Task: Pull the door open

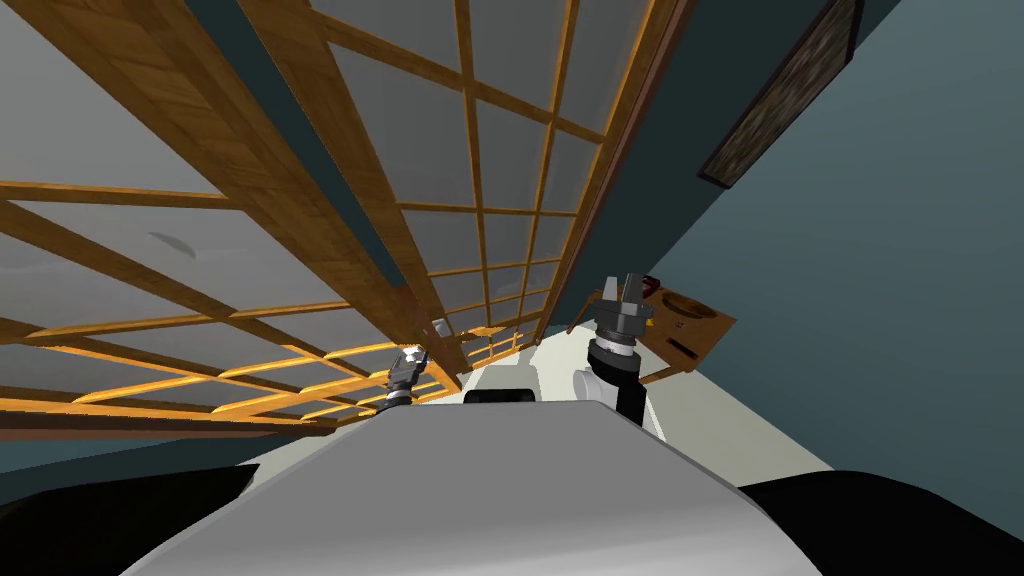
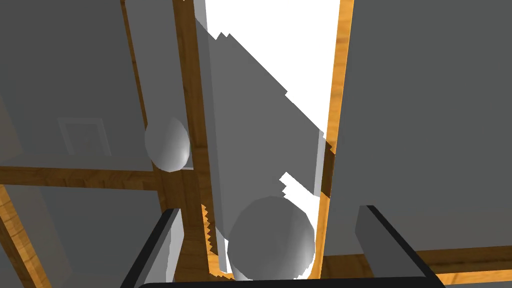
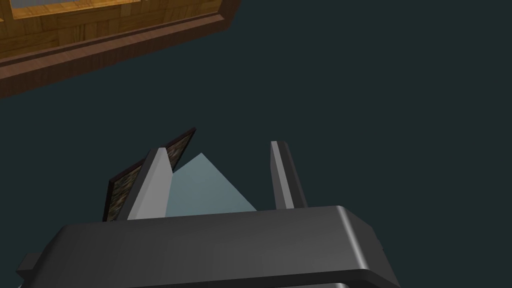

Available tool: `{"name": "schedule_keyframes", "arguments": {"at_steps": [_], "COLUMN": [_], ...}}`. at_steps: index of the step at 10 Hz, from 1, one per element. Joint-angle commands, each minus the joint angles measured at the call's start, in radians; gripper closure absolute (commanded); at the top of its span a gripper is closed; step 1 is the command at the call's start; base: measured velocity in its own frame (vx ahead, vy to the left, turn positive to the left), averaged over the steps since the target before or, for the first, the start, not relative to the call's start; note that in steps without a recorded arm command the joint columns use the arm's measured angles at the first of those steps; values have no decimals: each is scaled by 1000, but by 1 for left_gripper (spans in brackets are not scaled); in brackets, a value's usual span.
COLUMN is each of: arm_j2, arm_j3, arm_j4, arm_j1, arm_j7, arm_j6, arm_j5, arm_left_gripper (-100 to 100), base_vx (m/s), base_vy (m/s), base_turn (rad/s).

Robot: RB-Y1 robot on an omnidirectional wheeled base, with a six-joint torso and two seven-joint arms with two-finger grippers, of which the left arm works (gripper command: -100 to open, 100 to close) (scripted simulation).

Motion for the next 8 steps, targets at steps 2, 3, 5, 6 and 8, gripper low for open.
{"name": "schedule_keyframes", "arguments": {"at_steps": [2,3,5,6,8], "arm_j2": [1,1,1,1,3], "arm_j3": [0,0,0,0,-6], "arm_j4": [-1,-1,-1,-1,4], "arm_j1": [1,1,1,1,8], "arm_j7": [1,1,1,1,58], "arm_j6": [3,3,3,3,4], "arm_j5": [0,0,0,0,4], "arm_left_gripper": [100,100,100,100,100], "base_vx": [-27,-22,-9,0,-51], "base_vy": [-3,2,0,0,-4], "base_turn": [-7,-11,0,0,7]}}
